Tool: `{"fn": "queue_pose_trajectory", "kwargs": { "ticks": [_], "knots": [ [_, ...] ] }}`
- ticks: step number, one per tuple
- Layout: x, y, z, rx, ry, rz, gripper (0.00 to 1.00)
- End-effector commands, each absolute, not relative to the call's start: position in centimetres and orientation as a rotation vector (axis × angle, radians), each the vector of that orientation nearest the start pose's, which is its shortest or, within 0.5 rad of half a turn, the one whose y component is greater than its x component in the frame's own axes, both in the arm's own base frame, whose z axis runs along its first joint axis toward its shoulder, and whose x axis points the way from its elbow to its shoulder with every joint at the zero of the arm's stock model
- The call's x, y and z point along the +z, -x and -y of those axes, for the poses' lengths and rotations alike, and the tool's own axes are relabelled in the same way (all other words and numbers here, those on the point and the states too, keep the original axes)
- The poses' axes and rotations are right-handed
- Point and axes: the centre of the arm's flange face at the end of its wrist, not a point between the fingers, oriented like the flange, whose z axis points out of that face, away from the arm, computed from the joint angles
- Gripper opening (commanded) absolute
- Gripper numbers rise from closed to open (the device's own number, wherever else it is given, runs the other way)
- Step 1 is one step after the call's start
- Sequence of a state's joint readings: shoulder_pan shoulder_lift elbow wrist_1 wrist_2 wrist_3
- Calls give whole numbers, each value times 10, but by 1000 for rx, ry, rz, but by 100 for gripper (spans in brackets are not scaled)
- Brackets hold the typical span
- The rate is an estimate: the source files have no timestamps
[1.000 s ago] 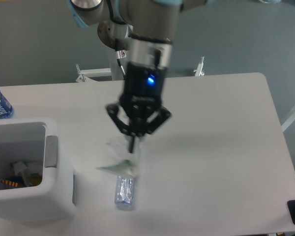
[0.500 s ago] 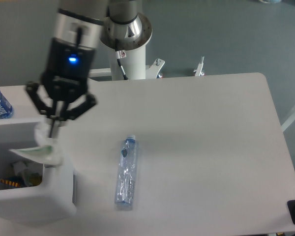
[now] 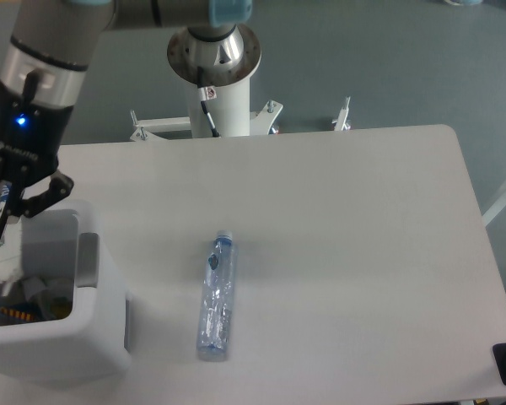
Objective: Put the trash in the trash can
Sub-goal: 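Open the gripper to drop the tissue into the bin, then move the open gripper over the clear plastic water bottle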
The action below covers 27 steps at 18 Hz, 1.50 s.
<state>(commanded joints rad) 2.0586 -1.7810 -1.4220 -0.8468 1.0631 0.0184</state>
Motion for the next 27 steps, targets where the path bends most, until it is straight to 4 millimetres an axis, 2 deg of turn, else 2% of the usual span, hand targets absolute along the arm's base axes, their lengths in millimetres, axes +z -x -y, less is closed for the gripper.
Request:
{"fn": "queue_pose_trajectory", "kwargs": {
  "ticks": [2,5,8,11,13,15,17,21,23,25,27],
  "knots": [
    [550,136,-622,-382,2330,363,100],
    [550,160,-615,-375,2316,454,100],
    [555,229,-593,-371,2246,692,100],
    [548,254,-583,-329,2248,739,100],
    [543,278,-572,-218,2256,806,100],
    [530,296,-567,-106,2291,840,100],
    [510,319,-556,-51,2345,792,100],
    [452,348,-543,-2,2493,614,100],
    [428,363,-545,-10,2531,601,100],
    [405,376,-556,-21,2560,584,100],
    [383,382,-561,-28,2601,521,100]
  ]
}}
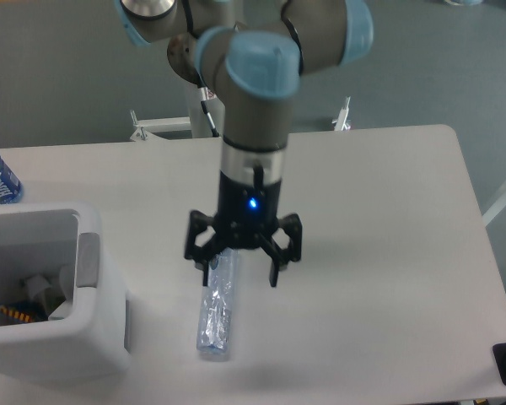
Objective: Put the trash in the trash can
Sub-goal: 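Move the open gripper over the clear plastic water bottle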
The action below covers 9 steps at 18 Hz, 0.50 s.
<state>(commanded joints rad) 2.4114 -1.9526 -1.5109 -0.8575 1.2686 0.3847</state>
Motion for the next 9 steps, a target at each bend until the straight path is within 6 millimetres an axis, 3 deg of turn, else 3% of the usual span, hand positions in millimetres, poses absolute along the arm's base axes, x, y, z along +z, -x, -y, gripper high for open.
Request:
{"fn": "queue_pose_trajectory", "kwargs": {
  "ticks": [7,9],
  "knots": [
    [295,394,-576,-125,2706,506,100],
    [283,393,-581,-141,2718,500,100]
  ]
}}
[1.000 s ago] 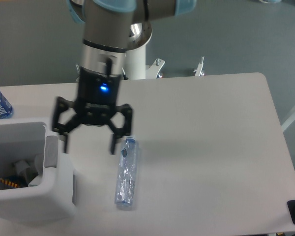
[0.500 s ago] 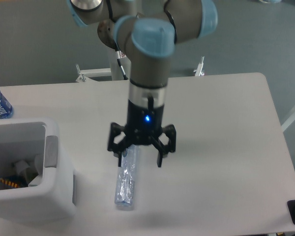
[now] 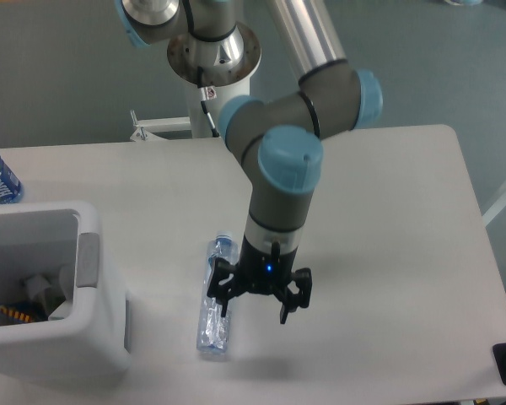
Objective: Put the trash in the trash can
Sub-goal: 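Move the open gripper over the clear plastic water bottle, then lower the gripper around the bottle's cap end and close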
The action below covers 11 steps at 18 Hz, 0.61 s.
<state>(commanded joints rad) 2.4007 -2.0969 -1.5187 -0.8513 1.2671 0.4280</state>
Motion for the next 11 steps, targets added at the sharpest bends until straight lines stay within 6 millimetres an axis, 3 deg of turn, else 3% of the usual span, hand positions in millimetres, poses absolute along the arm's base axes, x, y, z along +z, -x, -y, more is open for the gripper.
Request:
{"fn": "queue_pose_trajectory", "kwargs": {
  "ticks": [3,11],
  "knots": [
    [251,369,-599,-186,2762,462,100],
    [219,355,-610,-152,2839,440,100]
  ]
}}
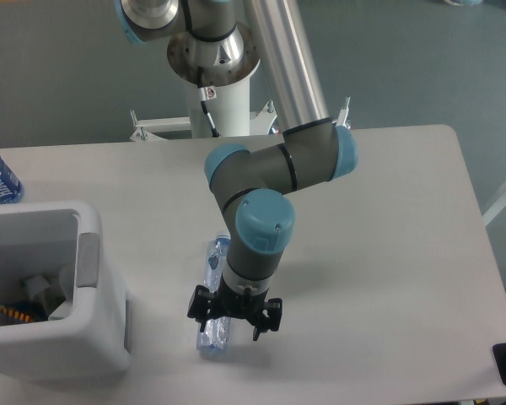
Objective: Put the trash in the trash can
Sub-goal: 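Lower the gripper around the bottle's cap end and close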
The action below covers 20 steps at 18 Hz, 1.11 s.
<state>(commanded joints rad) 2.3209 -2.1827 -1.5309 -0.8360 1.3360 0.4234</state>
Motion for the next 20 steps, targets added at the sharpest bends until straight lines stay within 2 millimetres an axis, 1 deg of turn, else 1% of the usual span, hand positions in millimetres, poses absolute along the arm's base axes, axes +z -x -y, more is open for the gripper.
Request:
{"fn": "queue_pose_trajectory", "kwargs": {
  "ticks": [1,2,3,8,10,13,18,20],
  "knots": [
    [208,354,-610,-135,2867,443,100],
    [205,347,-614,-117,2884,430,100],
    [203,341,-619,-112,2892,412,100],
    [201,336,-621,-105,2890,407,100],
    [197,334,-623,-111,2896,404,100],
    [189,333,-625,-109,2896,399,100],
    [183,334,-625,-102,2902,406,100],
    [178,337,-625,-63,2925,411,100]
  ]
}}
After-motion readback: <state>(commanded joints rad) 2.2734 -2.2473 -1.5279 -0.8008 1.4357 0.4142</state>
